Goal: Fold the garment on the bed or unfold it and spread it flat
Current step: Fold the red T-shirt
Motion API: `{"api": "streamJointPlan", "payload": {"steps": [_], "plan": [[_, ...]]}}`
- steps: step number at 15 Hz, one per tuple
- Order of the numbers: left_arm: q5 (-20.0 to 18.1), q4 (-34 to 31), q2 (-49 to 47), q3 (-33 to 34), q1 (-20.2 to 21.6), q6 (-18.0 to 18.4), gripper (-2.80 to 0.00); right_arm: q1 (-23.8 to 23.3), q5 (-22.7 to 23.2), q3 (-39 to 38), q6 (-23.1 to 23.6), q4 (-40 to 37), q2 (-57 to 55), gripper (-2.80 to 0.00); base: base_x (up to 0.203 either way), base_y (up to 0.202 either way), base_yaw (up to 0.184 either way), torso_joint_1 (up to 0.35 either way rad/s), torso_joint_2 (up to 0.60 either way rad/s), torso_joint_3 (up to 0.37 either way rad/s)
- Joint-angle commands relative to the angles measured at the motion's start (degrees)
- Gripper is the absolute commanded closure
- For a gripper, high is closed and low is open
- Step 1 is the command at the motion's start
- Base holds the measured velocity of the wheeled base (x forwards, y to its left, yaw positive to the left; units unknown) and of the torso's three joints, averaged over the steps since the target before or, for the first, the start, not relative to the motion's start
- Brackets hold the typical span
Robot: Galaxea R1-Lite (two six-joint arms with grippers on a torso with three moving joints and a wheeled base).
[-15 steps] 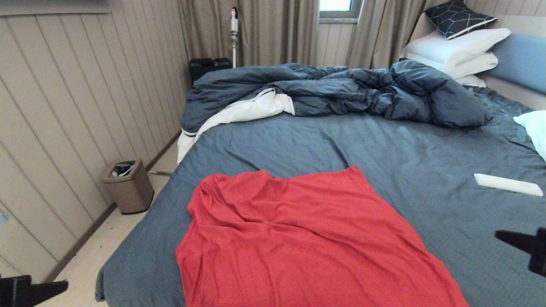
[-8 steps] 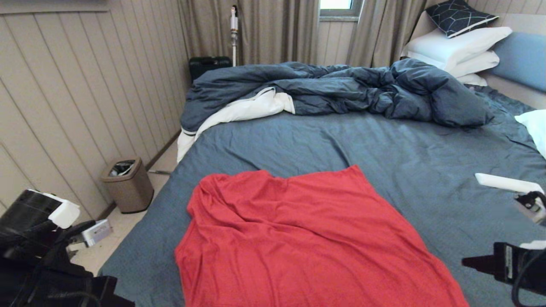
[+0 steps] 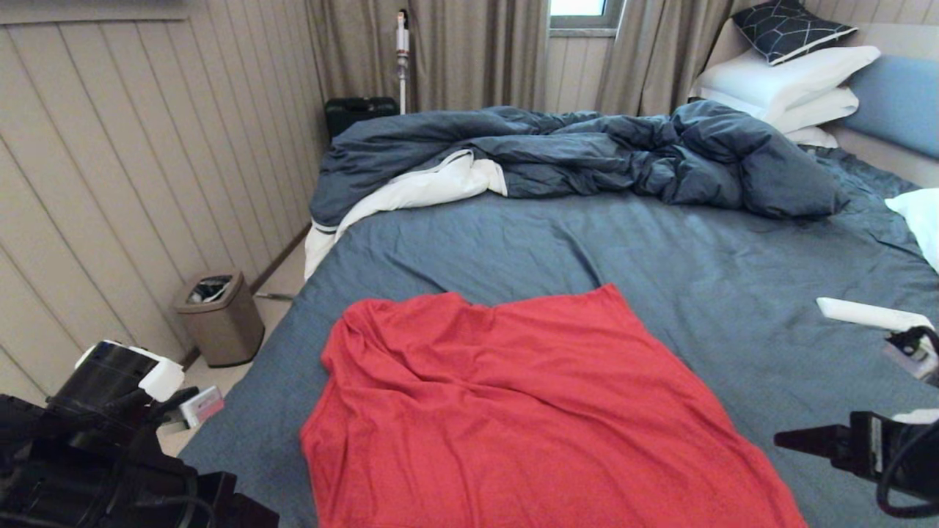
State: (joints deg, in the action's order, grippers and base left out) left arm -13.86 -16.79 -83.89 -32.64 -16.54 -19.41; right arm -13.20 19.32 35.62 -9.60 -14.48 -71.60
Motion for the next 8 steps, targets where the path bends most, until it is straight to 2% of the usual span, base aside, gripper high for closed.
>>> {"api": "streamJointPlan", "payload": {"steps": [1,6,8], "plan": [[0.1,3.9,-2.0,1.8,0.3,-0.3,-2.80,-1.1,1.9,0.1,-0.2,-0.1,0.5,-2.80,0.000,0.000,0.000,0.000,0.00,0.000],[2.3,22.4,-10.1,5.4,0.3,-1.7,-2.80,-7.2,3.2,1.0,0.1,0.1,-0.9,-2.80,0.000,0.000,0.000,0.000,0.00,0.000],[2.5,23.3,-10.5,5.3,0.1,-2.1,-2.80,-7.5,3.1,1.2,0.1,0.1,-0.8,-2.80,0.000,0.000,0.000,0.000,0.00,0.000]]}}
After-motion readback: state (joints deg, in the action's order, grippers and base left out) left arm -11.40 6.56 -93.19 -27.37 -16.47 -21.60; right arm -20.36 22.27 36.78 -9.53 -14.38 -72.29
